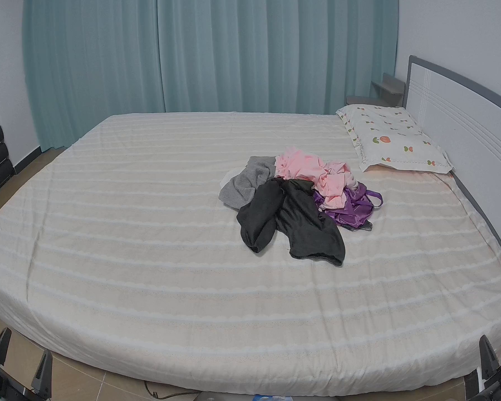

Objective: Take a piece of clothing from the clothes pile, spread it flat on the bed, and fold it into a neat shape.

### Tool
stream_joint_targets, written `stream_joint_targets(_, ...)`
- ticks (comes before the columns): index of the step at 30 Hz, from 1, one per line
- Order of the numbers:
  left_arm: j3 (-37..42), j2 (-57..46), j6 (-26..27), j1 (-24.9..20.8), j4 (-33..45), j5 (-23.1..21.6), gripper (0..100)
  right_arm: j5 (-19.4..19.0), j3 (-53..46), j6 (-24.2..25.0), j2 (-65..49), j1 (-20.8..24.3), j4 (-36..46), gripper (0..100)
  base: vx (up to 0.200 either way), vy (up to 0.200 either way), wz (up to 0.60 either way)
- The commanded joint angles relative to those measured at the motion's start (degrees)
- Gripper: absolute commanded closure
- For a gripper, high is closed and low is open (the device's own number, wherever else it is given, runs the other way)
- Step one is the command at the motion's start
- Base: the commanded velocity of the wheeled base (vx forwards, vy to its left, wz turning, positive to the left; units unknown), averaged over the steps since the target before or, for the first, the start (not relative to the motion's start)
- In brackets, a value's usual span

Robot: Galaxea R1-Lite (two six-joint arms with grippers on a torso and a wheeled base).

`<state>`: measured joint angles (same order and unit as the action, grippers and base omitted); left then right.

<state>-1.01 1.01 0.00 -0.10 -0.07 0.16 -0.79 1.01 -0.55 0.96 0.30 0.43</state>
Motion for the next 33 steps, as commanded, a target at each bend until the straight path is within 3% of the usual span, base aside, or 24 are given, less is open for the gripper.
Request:
stream_joint_targets(1, 1.01, -0.31, 0.00, 0.01, -0.01, 0.02, 0, -0.09, -0.84, -0.15, -0.96, 0.05, -0.16, 0, 0.000, 0.000, 0.00)
stream_joint_targets(3, 1.01, -0.31, 0.00, 0.01, -0.01, 0.02, 0, -0.61, 1.36, 1.34, -0.52, 0.31, -1.13, 0, 0.000, 0.000, 0.00)
stream_joint_targets(5, 0.92, -0.31, 0.00, 0.01, -0.01, 0.02, 0, -1.76, 10.50, 5.56, 3.61, 0.93, -1.57, 0, 0.000, 0.000, 0.00)
stream_joint_targets(10, 1.01, -0.31, 0.00, 0.01, -0.01, 0.02, 0, -6.59, 10.68, 0.72, 12.92, 0.66, 0.80, 0, 0.000, 0.000, 0.00)
stream_joint_targets(15, 1.01, -0.31, 0.00, 0.01, -0.01, 0.02, 0, -7.65, 11.12, 3.80, 27.34, 2.24, -5.17, 0, 0.000, 0.000, 0.00)
stream_joint_targets(21, 1.01, -0.31, -0.09, 0.01, -0.01, 0.02, 0, -7.73, 11.91, 4.24, 46.67, 6.73, -15.72, 0, 0.000, 0.000, 0.00)
stream_joint_targets(28, 1.01, -0.31, -0.62, 0.01, 0.07, 0.02, 0, -6.94, 19.91, 14.08, 73.74, 13.67, -28.99, 0, 0.000, 0.000, 0.00)
stream_joint_targets(33, 0.92, -0.31, -0.26, 0.01, -0.01, 0.02, 0, -3.87, 26.94, 15.67, 89.48, 16.04, -33.91, 0, 0.000, 0.000, 0.00)
